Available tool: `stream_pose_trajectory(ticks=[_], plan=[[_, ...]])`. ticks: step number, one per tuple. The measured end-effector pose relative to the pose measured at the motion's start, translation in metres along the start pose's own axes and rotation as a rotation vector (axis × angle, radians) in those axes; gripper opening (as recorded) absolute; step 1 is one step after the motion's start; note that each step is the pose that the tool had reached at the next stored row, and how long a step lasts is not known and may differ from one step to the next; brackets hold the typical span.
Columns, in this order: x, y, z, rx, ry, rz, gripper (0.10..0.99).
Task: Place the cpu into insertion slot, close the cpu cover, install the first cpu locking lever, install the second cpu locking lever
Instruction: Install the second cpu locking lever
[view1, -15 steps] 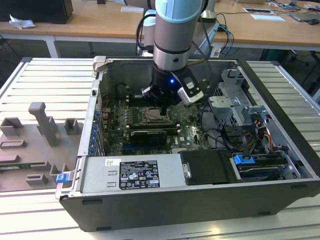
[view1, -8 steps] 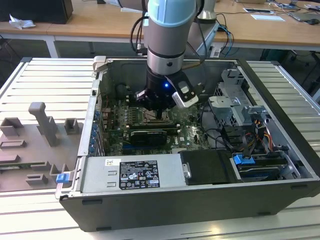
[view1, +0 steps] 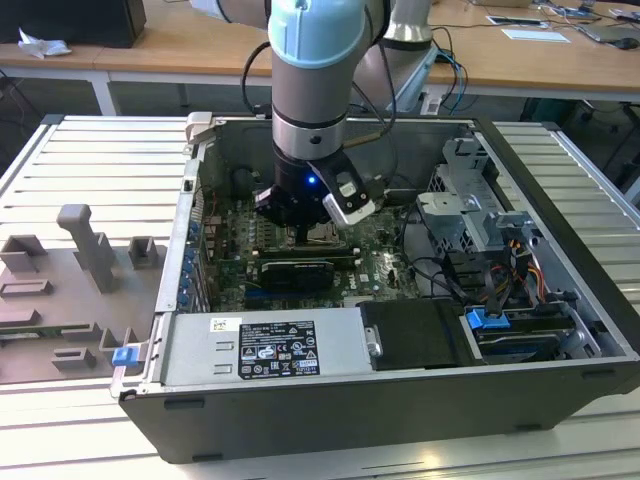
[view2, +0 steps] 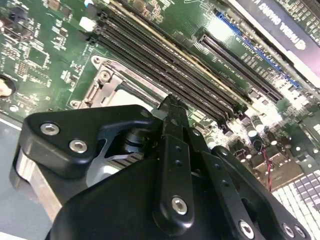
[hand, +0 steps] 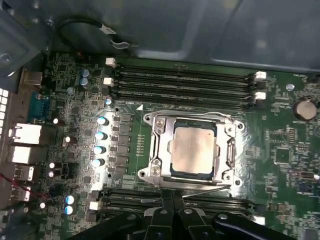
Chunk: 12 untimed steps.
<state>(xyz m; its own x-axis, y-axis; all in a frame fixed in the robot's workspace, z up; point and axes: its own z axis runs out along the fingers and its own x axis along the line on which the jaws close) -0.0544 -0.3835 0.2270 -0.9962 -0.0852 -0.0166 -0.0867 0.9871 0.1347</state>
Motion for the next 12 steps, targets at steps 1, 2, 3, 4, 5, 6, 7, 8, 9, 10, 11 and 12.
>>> stream_pose_trajectory(ticks=[1, 2, 3, 4, 5, 6, 7, 8, 9, 10, 11, 12], plan=[[0.0005, -0.0002, 0.0014, -0.002, -0.0002, 0.000, 0.106], [0.0009, -0.0003, 0.0026, -0.004, -0.0003, 0.000, 0.106], [0.0015, -0.0006, 0.0050, -0.008, -0.0007, 0.000, 0.106], [0.0020, -0.0011, 0.0076, -0.013, -0.0010, 0.000, 0.106], [0.0022, -0.0015, 0.0092, -0.019, -0.0015, 0.000, 0.106], [0.0025, -0.0017, 0.0100, -0.024, -0.0020, 0.000, 0.106], [0.0030, -0.0024, 0.0107, -0.029, -0.0025, 0.000, 0.106], [0.0040, -0.0047, 0.0112, -0.040, -0.0039, 0.000, 0.106], [0.0061, -0.0075, 0.0113, -0.056, -0.0060, 0.000, 0.106], [0.0078, -0.0095, 0.0112, -0.075, -0.0079, 0.000, 0.106], [0.0088, -0.0112, 0.0112, -0.086, -0.0092, 0.000, 0.106], [0.0097, -0.0123, 0.0114, -0.093, -0.0101, 0.000, 0.106]])
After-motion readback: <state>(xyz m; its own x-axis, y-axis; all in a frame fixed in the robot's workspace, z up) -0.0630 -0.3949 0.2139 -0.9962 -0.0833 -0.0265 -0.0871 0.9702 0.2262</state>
